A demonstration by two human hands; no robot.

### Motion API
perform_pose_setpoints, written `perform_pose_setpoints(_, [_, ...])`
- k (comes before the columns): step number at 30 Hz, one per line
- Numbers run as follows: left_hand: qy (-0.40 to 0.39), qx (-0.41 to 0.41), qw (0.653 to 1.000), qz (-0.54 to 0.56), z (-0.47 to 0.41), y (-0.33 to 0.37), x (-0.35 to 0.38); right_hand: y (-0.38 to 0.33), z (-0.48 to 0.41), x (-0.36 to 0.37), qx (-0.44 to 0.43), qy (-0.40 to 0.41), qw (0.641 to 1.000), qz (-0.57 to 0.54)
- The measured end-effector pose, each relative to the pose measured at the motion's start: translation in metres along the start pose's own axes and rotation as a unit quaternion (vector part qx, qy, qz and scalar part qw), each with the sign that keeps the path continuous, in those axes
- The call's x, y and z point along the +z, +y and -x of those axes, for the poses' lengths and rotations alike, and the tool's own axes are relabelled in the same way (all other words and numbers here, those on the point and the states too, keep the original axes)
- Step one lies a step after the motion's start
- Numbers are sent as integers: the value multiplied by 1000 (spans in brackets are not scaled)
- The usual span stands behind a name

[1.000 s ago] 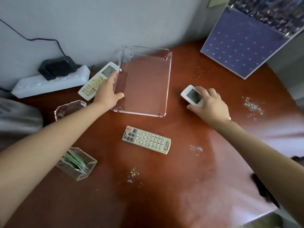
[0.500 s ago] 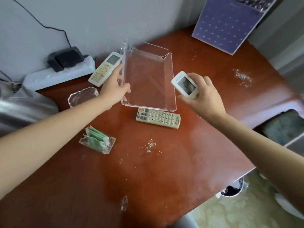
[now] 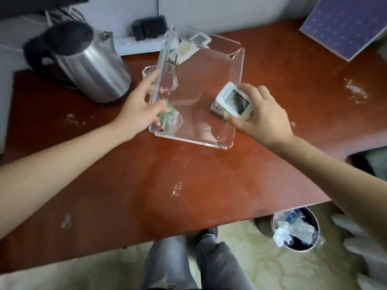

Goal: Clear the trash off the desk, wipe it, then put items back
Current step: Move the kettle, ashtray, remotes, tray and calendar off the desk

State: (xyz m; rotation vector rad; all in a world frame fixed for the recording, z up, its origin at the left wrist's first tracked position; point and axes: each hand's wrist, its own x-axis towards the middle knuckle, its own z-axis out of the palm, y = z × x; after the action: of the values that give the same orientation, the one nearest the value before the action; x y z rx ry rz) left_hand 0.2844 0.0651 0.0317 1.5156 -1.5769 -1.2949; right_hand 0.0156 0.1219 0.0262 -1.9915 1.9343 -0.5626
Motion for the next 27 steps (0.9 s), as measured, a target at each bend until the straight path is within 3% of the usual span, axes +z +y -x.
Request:
perform_pose_setpoints(9, [52,-36,998,19,86,-43,-87,-92,22,31,-54,-38,998,-12])
perform_pose_setpoints(20, [-18,3,1000,3,179,-115,-240,-276,66,117,-30,-13,999,2])
perform_pose_setpoints(27, [-6,-44,998,33,245,-180,-352,-396,88,191,-22,-30,999,-24])
